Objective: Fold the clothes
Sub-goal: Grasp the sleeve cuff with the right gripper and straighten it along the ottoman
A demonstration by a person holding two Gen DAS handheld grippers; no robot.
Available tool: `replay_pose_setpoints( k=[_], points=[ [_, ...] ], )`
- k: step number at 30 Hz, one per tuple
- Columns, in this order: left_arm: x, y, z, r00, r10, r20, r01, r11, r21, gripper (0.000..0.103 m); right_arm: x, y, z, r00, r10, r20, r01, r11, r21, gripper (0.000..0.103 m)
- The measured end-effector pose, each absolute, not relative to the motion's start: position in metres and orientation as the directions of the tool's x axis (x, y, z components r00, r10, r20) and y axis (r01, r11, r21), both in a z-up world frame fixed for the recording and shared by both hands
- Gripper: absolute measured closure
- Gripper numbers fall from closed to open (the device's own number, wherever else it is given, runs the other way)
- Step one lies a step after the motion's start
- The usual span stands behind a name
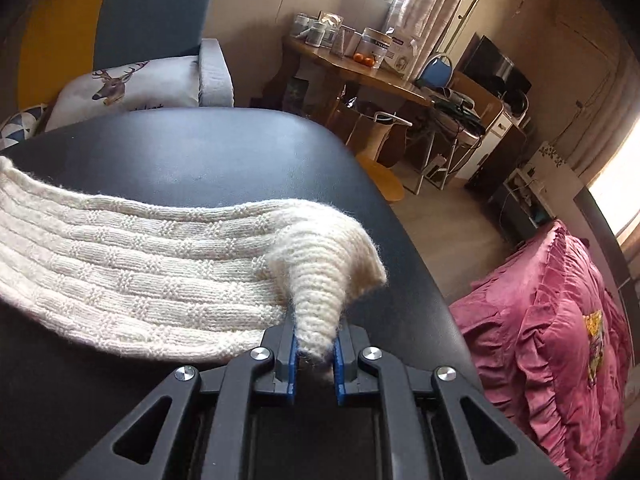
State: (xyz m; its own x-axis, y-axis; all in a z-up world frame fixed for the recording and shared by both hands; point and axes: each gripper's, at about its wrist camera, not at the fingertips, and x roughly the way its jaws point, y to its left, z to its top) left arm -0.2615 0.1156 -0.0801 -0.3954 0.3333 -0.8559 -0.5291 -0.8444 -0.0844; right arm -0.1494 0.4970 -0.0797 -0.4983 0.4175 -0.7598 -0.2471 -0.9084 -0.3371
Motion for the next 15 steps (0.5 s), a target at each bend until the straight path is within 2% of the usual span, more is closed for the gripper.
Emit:
replay_pose_setpoints(
  k=[4, 9, 11, 15],
  points=[
    [-0.269, 0.137, -0.095, -0.375, 0.317, -0.871, -0.593, -0.805, -0.037, 0.054, -0.172, 0.509, -0.102, -0.441, 0.412, -0.798, -0.256, -0.909, -0.329, 0.091],
    [-0.281, 0.139, -0.119, -0.350, 0.295, -0.889, -0.554, -0.830, -0.058, 0.060, -0.162, 0.513, -0.110, -0.458, 0.406, -0.791, -0.279, -0.910, -0.305, 0.091],
    [-0.283, 0.137, -0.110, -0.352, 0.342, -0.871, -0.543, -0.833, -0.107, 0.066, -0.158, 0.516, -0.109, -0.462, 0.396, -0.793, -0.286, -0.913, -0.290, 0.090],
    [-0.297, 0.153, -0.091, -0.363, 0.421, -0.831, -0.555, -0.815, -0.170, 0.066, -0.155, 0.521, -0.108, -0.462, 0.393, -0.795, -0.296, -0.913, -0.279, 0.090]
  ],
)
